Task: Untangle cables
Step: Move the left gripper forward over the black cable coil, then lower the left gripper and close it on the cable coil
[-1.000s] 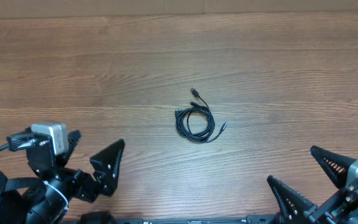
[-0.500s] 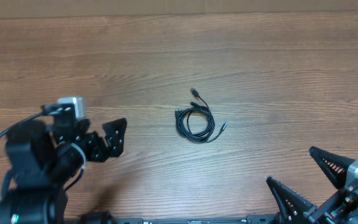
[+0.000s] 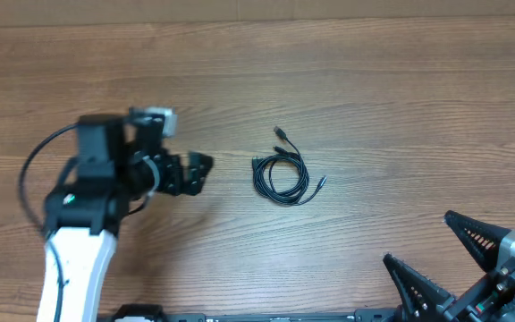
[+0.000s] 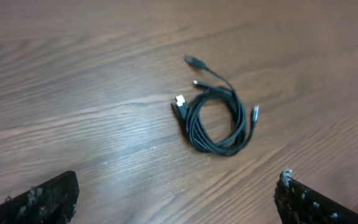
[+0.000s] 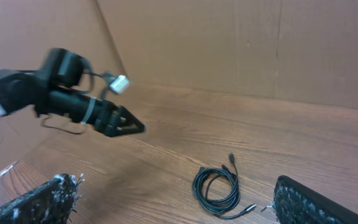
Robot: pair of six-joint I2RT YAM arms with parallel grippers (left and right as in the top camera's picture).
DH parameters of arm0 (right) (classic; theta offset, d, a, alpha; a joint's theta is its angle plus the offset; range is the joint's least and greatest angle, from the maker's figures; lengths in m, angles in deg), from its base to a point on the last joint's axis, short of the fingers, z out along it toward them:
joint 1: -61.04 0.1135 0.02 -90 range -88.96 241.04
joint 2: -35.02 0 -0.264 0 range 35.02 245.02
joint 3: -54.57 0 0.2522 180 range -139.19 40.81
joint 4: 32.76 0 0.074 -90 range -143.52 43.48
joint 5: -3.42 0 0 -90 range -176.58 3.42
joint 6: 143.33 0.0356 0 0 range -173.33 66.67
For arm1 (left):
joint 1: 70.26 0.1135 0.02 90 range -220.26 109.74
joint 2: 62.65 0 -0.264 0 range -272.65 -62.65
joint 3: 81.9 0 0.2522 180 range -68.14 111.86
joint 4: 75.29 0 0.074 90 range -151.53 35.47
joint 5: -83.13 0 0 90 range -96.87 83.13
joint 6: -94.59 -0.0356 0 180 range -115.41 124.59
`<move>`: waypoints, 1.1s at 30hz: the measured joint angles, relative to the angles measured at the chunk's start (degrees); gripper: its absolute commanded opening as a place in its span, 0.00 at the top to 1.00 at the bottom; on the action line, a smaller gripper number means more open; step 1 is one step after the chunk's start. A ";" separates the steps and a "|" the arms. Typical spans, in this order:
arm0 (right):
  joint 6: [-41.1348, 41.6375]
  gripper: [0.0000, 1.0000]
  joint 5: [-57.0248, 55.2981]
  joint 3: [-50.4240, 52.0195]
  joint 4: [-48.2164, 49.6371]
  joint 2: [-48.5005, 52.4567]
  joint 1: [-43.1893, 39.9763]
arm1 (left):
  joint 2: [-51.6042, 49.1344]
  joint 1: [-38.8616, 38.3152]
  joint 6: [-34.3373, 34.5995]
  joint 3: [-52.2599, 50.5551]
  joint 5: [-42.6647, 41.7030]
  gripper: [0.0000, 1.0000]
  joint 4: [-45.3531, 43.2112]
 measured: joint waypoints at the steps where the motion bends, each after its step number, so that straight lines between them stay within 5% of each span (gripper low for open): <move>1: 0.00 0.00 -0.02 0.00 -0.02 0.00 0.00 | -1.38 -2.25 -0.04 0.00 1.49 0.00 -1.44; 13: 0.02 0.00 -0.02 0.00 -2.64 0.00 0.00 | -13.42 -20.90 -0.66 -0.09 20.28 0.00 -14.95; 33: 0.02 0.00 0.00 0.00 -3.76 0.00 0.00 | -31.63 -22.01 -4.33 -0.17 20.09 0.00 -30.84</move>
